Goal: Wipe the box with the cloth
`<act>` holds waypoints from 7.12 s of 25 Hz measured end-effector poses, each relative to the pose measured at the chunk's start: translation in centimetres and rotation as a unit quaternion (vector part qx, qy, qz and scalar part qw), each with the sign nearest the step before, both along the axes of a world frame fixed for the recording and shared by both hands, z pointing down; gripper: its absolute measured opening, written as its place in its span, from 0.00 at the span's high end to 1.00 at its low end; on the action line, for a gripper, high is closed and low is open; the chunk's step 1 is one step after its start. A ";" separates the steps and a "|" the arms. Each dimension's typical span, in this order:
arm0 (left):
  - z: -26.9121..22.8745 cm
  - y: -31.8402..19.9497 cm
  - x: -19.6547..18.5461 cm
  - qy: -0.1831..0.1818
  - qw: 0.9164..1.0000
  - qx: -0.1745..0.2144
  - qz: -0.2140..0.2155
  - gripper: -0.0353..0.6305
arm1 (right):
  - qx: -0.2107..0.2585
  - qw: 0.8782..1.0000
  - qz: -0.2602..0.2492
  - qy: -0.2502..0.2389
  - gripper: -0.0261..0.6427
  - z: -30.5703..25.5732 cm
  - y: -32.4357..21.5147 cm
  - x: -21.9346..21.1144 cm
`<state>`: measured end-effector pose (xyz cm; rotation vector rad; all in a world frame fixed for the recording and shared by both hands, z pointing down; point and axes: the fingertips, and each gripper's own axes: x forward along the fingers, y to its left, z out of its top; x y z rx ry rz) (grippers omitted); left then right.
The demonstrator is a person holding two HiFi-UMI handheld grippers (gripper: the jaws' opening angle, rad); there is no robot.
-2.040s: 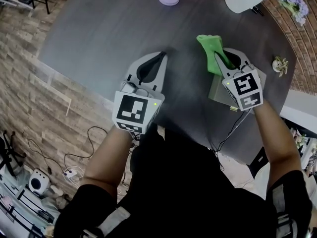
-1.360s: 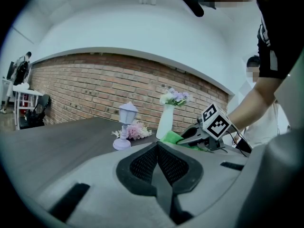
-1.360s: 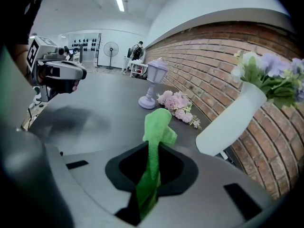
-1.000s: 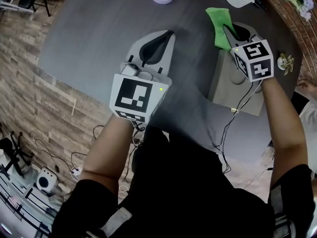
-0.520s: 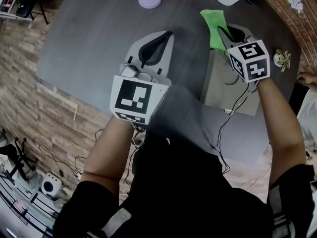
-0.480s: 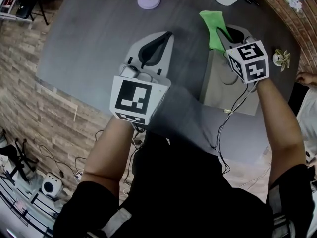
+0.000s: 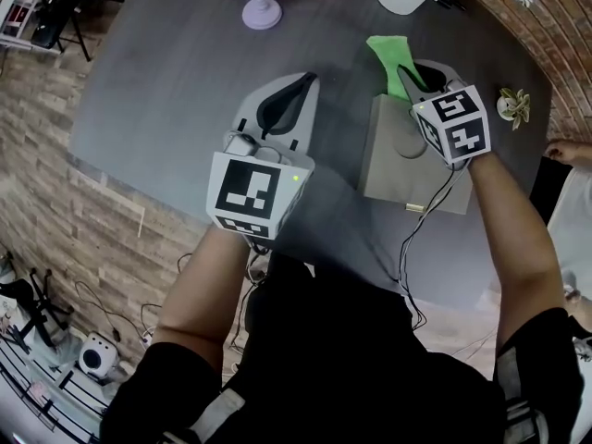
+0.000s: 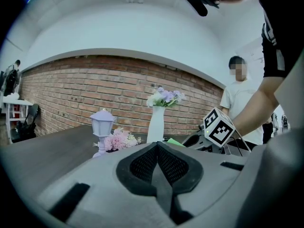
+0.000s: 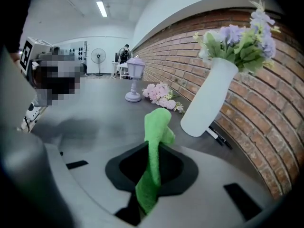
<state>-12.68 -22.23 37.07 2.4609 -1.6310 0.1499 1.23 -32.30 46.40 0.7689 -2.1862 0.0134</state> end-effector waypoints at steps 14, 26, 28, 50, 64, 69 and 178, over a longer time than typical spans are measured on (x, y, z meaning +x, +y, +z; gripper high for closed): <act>-0.2 -0.1 4.4 -0.007 1.000 0.000 0.022 0.93 | 0.000 0.999 0.034 -0.002 0.90 -0.3 0.3 6.1; -0.2 -0.8 8.3 -0.010 0.999 -0.003 0.033 0.93 | 0.000 0.998 0.068 -0.006 0.90 -0.5 0.1 12.4; -0.3 -0.8 9.2 -0.012 0.999 -0.003 0.036 0.93 | -0.001 0.997 0.073 -0.009 0.90 -0.7 0.2 13.5; -0.9 -0.3 16.0 -0.034 0.998 -0.005 0.061 0.93 | -0.043 0.984 0.152 -0.077 0.90 -0.1 2.3 21.7; -1.5 0.8 17.9 -0.046 0.996 -0.003 0.082 0.93 | -0.069 0.971 0.195 -0.123 0.90 0.4 5.7 23.3; -1.6 1.4 18.0 -0.047 0.995 -0.003 0.087 0.93 | -0.075 0.968 0.202 -0.129 0.90 0.5 6.9 23.5; -2.5 3.9 5.1 -0.037 0.998 -0.009 0.055 0.93 | -0.223 0.915 0.277 -0.190 0.90 -0.6 6.9 11.2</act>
